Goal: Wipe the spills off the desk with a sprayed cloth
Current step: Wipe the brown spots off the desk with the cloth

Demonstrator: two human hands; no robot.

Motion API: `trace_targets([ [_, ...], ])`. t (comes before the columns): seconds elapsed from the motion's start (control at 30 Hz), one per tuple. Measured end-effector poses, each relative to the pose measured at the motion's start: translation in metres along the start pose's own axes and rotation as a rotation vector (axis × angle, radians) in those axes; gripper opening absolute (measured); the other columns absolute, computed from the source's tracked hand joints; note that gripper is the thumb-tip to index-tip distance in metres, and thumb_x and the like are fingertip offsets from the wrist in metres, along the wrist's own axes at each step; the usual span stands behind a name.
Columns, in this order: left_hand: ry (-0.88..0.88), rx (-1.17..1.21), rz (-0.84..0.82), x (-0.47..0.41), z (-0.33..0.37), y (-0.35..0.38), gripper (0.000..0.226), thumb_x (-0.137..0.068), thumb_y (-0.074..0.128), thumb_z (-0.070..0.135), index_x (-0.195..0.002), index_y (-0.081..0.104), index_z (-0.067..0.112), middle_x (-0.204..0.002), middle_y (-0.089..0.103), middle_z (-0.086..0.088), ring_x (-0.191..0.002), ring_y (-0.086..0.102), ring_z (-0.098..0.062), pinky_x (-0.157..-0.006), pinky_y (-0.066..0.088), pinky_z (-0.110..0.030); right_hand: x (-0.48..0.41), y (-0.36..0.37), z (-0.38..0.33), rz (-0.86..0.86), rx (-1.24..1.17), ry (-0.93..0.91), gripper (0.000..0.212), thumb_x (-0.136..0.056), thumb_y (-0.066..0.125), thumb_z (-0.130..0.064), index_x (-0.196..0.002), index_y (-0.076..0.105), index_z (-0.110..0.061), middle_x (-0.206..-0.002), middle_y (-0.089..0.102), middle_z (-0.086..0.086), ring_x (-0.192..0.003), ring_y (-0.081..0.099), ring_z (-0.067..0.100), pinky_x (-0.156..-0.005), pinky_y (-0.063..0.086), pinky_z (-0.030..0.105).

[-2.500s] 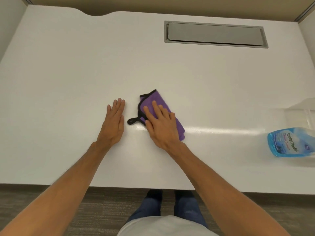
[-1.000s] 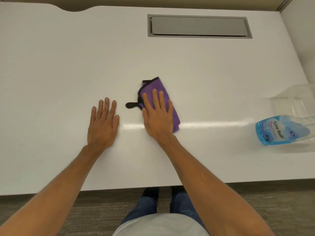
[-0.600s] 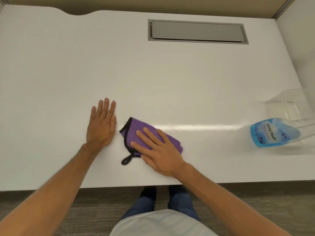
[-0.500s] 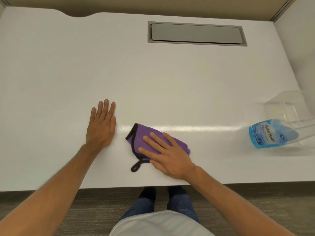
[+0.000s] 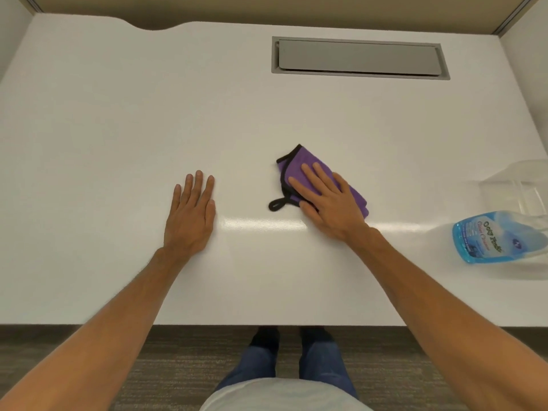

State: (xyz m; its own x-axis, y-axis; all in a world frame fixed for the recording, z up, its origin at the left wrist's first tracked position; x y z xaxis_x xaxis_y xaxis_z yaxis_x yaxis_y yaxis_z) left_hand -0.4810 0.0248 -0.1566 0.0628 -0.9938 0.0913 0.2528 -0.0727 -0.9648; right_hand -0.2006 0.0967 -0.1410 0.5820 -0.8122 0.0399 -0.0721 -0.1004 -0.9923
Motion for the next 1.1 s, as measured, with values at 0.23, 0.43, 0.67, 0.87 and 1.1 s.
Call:
trace_targets([
  [0.23,-0.005,0.140,-0.030,-0.003,-0.002,-0.004,0.056,-0.109,0.014,0.030,-0.162,0.010,0.015,-0.171,0.003,-0.007,-0.158,-0.002,-0.022,-0.128,-0.004,-0.042,-0.022,0.010,-0.083,-0.061,-0.008,-0.250,0.054,-0.106,0.027,-0.047,-0.159,0.019,-0.040,-0.170,0.015,-0.002,-0.158,0.010,0.021,-0.124,0.018,0.052],
  [0.43,0.038,0.323,-0.021,0.000,0.027,-0.014,0.061,-0.106,0.016,0.044,-0.163,0.011,0.022,-0.171,0.004,0.001,-0.158,-0.001,-0.015,-0.127,-0.003,-0.037,0.019,0.016,-0.103,-0.106,0.014,-0.424,0.057,-0.108,0.026,-0.049,-0.161,0.009,-0.037,-0.172,0.004,-0.001,-0.158,-0.001,0.023,-0.126,0.012,0.053],
  [0.67,0.253,0.280,-0.211,-0.015,0.086,-0.013,0.083,-0.092,0.038,0.075,-0.161,0.015,0.036,-0.171,0.011,0.007,-0.156,0.009,-0.012,-0.127,0.009,-0.039,0.042,-0.019,-0.075,-0.039,-0.092,-0.168,0.068,-0.104,0.030,-0.061,-0.162,0.010,-0.032,-0.172,0.004,0.002,-0.158,0.000,0.023,-0.127,0.009,0.051],
  [0.87,0.344,-0.007,-0.344,-0.034,0.097,-0.014,0.090,-0.085,0.067,0.054,-0.159,0.026,0.024,-0.147,0.050,-0.002,-0.131,0.046,-0.023,-0.113,0.032,-0.036,0.052,-0.024,-0.032,-0.144,-0.213,0.287,0.077,-0.092,0.058,-0.046,-0.157,0.026,-0.021,-0.149,0.050,0.007,-0.139,0.043,0.028,-0.114,0.029,0.051],
  [1.1,0.189,0.120,-0.388,-0.037,0.096,-0.017,0.036,-0.078,0.080,0.034,-0.100,0.053,0.024,-0.097,0.048,0.007,-0.095,0.049,-0.019,-0.068,0.035,-0.030,0.040,-0.030,-0.020,-0.241,-0.301,0.439,0.041,-0.080,0.077,-0.042,-0.110,0.060,-0.019,-0.108,0.055,0.002,-0.104,0.050,0.025,-0.087,0.040,0.039],
])
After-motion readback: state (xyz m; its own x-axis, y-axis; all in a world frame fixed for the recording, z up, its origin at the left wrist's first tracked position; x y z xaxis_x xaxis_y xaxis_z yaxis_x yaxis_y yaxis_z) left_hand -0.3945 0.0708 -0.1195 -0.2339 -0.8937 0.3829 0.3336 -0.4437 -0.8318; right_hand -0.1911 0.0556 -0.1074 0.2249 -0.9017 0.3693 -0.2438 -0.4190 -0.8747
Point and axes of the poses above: each hand's wrist, its own x-axis away from the middle knuckle, its own y-axis out of the palm, z = x × y, the point moved 9 cm from there along -x, towards the middle knuckle
